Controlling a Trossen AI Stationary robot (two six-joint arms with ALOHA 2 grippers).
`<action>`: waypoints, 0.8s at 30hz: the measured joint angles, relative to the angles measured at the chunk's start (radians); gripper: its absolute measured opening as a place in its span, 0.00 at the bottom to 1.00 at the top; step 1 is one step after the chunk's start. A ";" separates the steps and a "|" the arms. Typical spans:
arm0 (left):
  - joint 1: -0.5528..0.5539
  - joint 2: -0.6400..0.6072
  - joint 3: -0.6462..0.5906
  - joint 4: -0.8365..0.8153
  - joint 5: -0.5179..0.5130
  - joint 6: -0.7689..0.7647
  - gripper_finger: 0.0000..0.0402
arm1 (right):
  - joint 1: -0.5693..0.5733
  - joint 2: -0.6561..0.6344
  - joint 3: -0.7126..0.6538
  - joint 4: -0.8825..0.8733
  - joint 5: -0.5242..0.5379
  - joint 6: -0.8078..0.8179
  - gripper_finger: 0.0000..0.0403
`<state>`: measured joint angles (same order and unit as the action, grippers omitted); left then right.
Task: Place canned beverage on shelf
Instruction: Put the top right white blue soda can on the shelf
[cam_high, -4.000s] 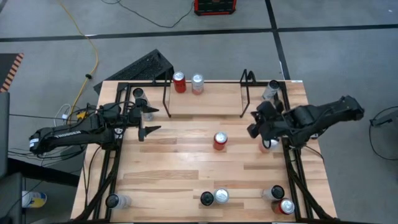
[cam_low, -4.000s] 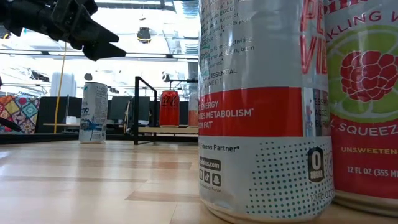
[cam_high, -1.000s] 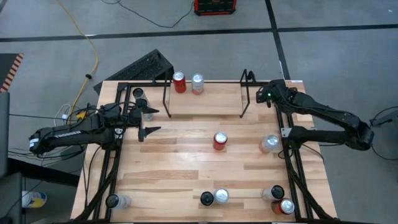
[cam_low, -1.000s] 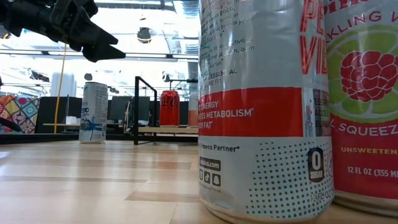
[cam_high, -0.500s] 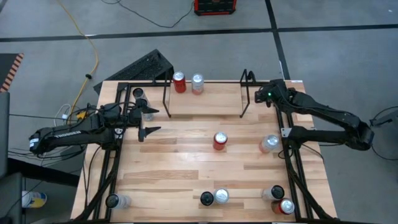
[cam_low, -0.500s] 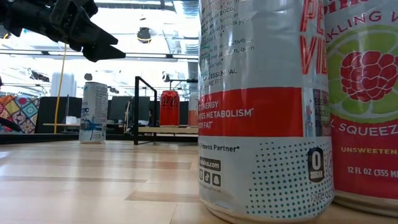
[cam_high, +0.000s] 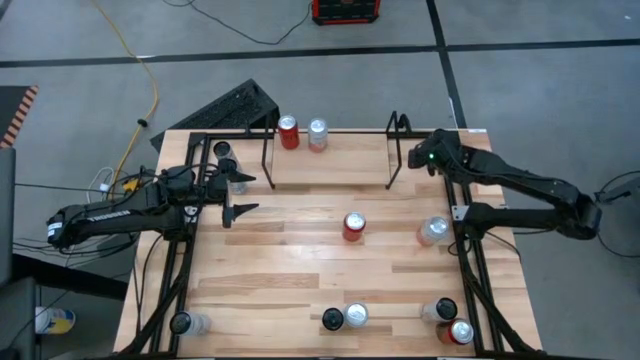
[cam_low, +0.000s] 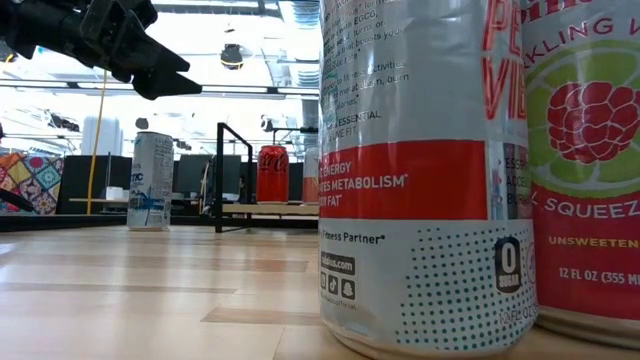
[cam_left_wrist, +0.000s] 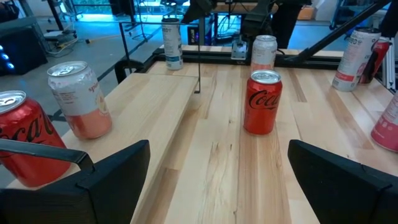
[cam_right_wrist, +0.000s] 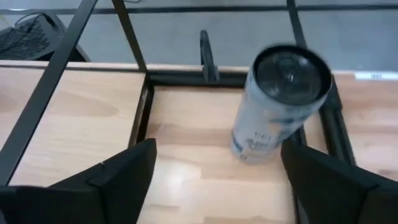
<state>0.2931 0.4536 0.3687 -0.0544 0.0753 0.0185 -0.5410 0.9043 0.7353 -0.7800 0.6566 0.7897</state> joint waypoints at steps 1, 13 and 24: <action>0.000 0.000 0.000 0.000 0.000 0.000 0.92 | 0.012 0.000 0.000 -0.009 0.012 0.025 0.90; 0.000 0.000 0.000 0.000 -0.002 -0.006 0.92 | 0.054 0.000 -0.028 -0.127 0.181 0.130 0.89; 0.000 0.000 0.000 0.002 -0.011 -0.035 0.92 | 0.027 0.000 -0.055 -0.093 0.177 0.113 0.98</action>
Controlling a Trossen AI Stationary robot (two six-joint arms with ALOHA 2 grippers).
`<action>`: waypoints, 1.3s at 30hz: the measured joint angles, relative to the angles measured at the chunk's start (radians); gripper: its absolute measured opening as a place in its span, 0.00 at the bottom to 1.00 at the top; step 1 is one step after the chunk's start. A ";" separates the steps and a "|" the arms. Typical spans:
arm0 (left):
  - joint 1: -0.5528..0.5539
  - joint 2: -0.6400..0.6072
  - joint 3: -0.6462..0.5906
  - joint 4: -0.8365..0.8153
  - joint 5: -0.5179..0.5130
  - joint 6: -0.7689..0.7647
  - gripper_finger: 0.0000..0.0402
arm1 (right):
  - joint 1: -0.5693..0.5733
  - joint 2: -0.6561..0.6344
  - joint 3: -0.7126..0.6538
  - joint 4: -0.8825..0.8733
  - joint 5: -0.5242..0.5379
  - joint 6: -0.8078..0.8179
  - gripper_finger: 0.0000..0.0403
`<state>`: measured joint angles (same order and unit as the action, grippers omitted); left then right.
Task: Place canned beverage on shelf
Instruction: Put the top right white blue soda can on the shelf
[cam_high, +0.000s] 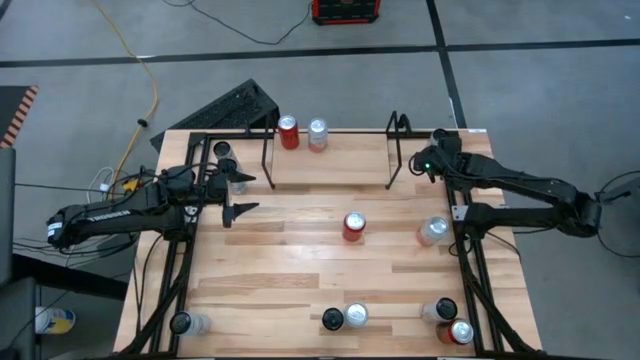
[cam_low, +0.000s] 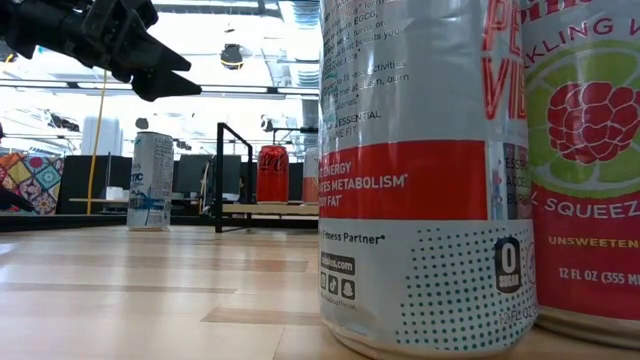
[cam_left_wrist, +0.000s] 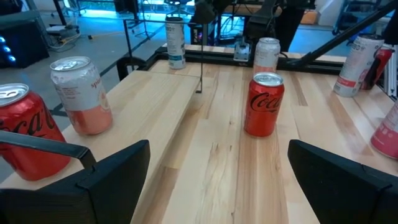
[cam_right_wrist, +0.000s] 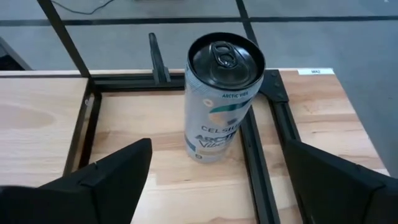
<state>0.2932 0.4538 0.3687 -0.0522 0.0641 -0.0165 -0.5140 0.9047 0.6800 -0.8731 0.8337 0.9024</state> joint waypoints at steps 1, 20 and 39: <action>0.000 0.000 0.000 0.002 -0.001 -0.003 0.92 | 0.000 0.000 0.000 0.003 0.000 -0.013 0.98; 0.000 0.000 0.000 0.018 0.003 -0.007 0.92 | -0.124 0.069 0.000 0.125 0.027 -0.065 0.99; 0.000 0.000 0.000 0.010 0.004 -0.003 0.92 | -0.260 0.294 0.000 0.295 0.040 -0.129 0.98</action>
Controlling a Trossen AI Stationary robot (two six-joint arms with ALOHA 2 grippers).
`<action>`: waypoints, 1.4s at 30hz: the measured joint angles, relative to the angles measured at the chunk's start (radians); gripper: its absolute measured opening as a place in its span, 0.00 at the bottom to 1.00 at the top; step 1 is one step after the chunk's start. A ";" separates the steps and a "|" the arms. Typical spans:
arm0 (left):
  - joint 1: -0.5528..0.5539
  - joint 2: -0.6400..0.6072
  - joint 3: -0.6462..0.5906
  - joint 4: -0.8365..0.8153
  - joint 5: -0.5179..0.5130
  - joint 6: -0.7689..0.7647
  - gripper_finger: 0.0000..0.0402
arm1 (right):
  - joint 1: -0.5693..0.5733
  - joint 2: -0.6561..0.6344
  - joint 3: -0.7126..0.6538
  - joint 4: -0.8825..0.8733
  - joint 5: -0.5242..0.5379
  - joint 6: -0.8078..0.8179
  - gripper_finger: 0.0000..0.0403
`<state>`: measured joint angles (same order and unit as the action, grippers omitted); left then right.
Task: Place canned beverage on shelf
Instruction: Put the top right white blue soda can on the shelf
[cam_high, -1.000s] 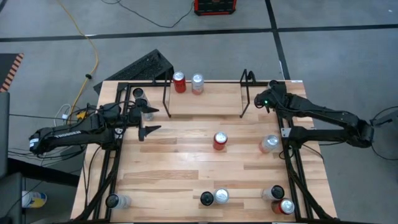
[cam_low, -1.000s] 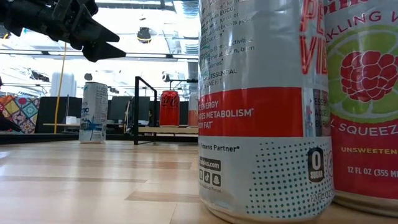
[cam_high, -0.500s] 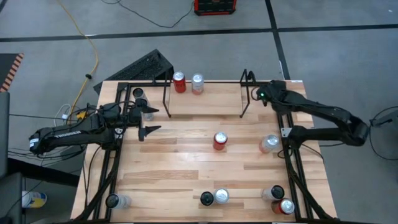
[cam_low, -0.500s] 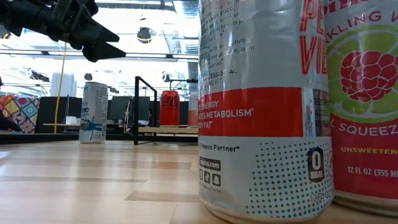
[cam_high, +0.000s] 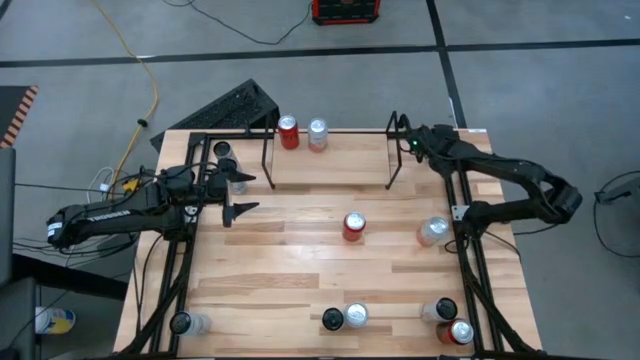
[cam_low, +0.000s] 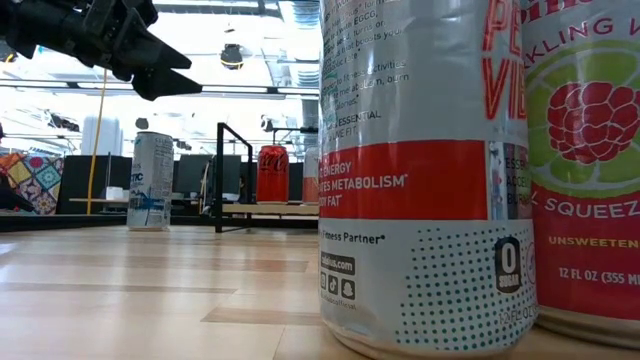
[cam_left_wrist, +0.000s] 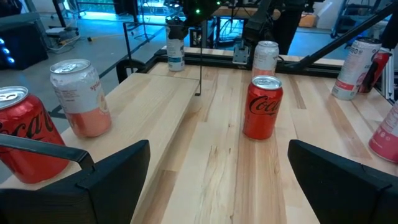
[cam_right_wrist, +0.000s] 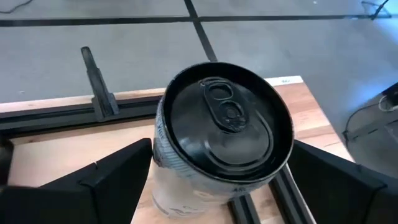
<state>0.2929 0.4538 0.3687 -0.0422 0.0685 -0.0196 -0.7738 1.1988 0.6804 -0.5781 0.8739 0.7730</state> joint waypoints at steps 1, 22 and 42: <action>0.000 0.000 0.000 0.000 0.000 0.002 0.92 | 0.000 0.000 0.000 0.001 -0.001 0.006 0.97; 0.000 0.000 0.000 -0.014 0.014 -0.001 0.92 | 0.024 -0.014 0.000 0.086 -0.048 0.041 0.68; 0.000 0.000 0.000 -0.015 0.013 0.015 0.92 | 0.372 0.010 0.430 0.440 0.152 -0.501 0.68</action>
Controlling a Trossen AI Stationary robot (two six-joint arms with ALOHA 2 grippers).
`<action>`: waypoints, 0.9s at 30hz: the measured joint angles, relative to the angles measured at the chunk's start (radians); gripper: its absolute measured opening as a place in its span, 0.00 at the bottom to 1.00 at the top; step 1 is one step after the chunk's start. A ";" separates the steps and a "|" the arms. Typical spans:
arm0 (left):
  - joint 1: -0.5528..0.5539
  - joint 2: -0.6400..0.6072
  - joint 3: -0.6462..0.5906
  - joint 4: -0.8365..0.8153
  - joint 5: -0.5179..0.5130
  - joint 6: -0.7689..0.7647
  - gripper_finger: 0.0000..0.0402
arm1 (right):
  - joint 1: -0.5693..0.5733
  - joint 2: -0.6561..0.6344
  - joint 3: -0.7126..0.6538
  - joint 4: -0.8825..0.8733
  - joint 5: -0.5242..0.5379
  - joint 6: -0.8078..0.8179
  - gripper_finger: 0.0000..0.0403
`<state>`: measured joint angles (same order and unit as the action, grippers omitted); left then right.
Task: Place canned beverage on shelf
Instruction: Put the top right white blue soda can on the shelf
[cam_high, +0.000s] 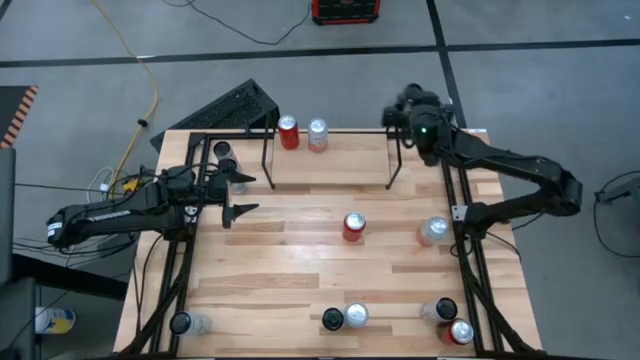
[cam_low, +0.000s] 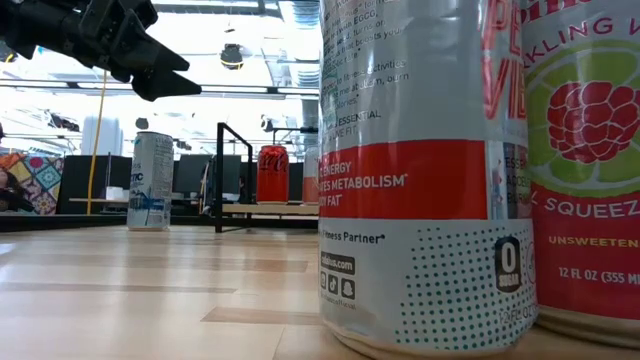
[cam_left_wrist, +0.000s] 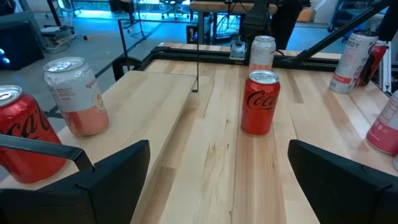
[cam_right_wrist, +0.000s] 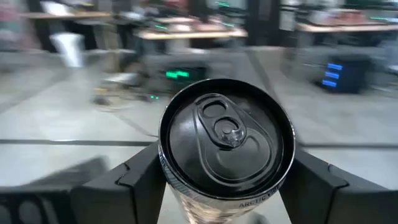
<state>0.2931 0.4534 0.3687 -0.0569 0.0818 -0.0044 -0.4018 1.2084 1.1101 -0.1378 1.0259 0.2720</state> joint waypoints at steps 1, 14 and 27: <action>0.000 0.000 0.000 0.000 0.000 0.000 0.92 | 0.010 0.028 0.023 0.013 -0.014 -0.013 0.68; 0.000 0.000 0.000 -0.007 0.024 -0.015 0.92 | -0.025 0.484 0.413 -0.295 -0.314 0.136 0.68; 0.000 0.000 0.000 -0.020 0.044 0.003 0.92 | -0.093 0.640 0.515 -0.426 -0.456 0.262 0.68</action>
<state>0.2928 0.4538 0.3687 -0.0766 0.1261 -0.0013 -0.4946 1.8486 1.6253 -0.5635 0.5695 0.5337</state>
